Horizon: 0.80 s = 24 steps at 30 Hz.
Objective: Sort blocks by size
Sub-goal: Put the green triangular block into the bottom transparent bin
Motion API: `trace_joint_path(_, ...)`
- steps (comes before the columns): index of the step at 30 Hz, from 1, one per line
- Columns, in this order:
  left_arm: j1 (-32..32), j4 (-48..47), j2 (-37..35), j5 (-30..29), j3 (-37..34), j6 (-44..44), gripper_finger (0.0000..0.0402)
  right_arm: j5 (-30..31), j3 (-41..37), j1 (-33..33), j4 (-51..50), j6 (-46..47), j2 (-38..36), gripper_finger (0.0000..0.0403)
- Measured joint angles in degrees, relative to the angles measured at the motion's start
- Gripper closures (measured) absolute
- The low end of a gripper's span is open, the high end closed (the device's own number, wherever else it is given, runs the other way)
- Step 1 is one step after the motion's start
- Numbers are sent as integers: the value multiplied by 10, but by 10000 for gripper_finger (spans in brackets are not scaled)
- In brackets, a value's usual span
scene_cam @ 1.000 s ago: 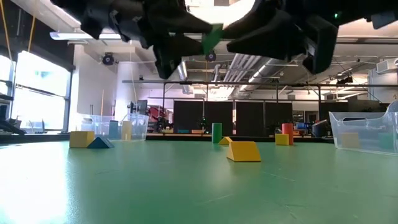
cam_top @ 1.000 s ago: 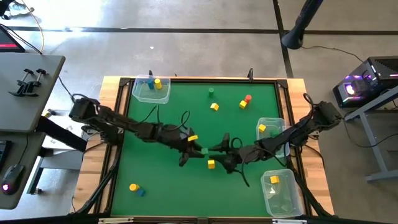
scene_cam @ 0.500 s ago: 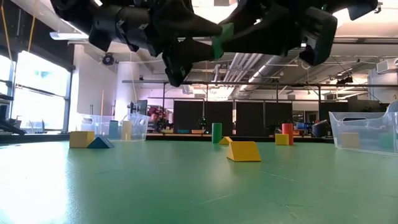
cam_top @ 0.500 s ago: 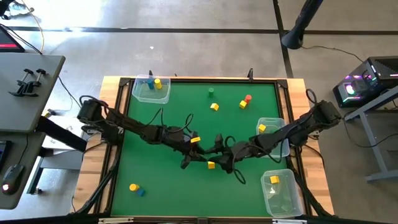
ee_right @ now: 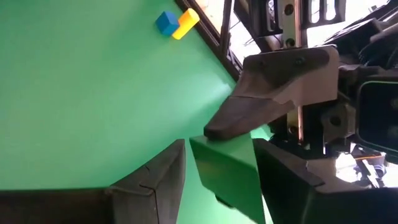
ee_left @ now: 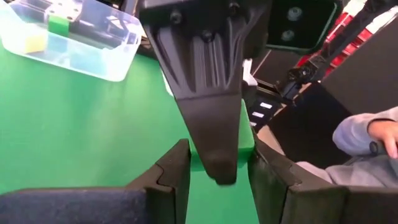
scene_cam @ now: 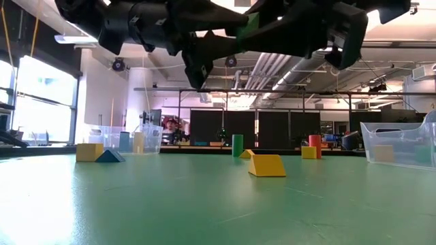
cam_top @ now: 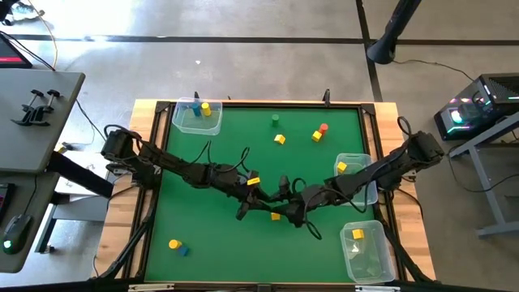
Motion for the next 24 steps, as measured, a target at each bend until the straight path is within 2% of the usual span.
trace_joint_path(6,0,-1,1,-6,0,-1,294,5,0,-3,25,-1,24,228)
trace_joint_path(13,0,-4,1,-4,0,-16,294,10,1,-1,36,-12,32,279)
trace_joint_path(21,0,-3,1,-14,0,-12,284,33,0,5,37,0,32,273)
trace_joint_path(24,0,-1,1,-19,0,-8,270,63,0,12,37,4,32,274)
